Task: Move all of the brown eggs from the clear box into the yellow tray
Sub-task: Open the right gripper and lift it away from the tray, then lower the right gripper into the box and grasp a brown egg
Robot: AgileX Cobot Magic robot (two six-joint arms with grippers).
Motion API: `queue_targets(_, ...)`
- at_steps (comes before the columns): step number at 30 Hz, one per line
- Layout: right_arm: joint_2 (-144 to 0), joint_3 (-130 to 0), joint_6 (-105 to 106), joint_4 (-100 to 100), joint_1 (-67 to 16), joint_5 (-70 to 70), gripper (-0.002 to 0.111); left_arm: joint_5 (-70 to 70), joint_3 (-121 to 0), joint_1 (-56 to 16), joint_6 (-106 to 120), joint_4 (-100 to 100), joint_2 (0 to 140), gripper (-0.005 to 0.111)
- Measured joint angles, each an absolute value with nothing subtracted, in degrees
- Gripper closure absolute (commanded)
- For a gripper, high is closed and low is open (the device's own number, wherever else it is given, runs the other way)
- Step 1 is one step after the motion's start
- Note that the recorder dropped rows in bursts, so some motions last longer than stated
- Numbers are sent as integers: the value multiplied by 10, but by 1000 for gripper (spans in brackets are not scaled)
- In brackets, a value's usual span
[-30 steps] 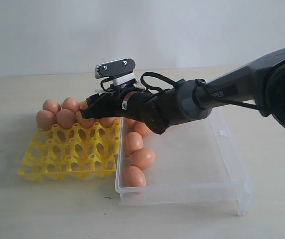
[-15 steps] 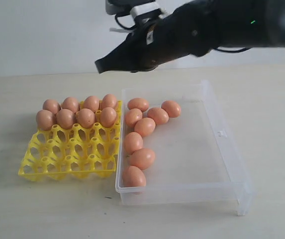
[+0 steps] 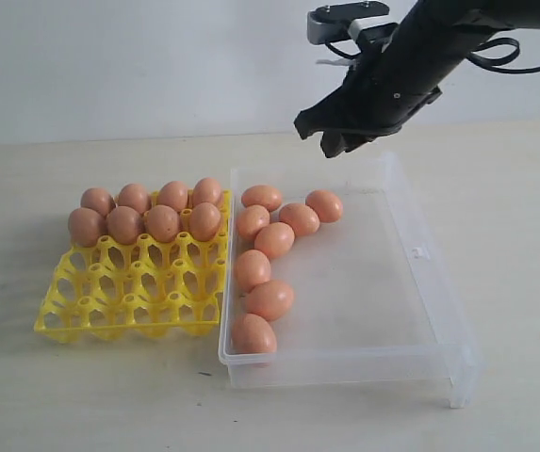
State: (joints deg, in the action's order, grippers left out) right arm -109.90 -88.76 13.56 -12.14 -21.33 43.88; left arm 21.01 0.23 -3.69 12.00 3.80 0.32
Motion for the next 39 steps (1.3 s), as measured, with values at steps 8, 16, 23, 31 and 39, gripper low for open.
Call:
queue_targets(8, -1217, -1028, 170, -119, -213, 496, 58, 210, 2, -37, 120, 38, 3, 107)
queue_targets(16, -1300, -1072, 174, -93, -230, 519, 58, 210, 2, -37, 120, 38, 3, 107)
queue_targets(23, -1310, -1080, 185, -78, -245, 505, 58, 210, 2, -37, 120, 38, 3, 107)
queue_targets(31, -1315, -1080, 186, -73, -256, 476, 58, 210, 2, -37, 120, 38, 3, 107)
queue_targets(39, -1348, -1082, 189, -61, -264, 470, 58, 210, 2, -37, 120, 38, 3, 107)
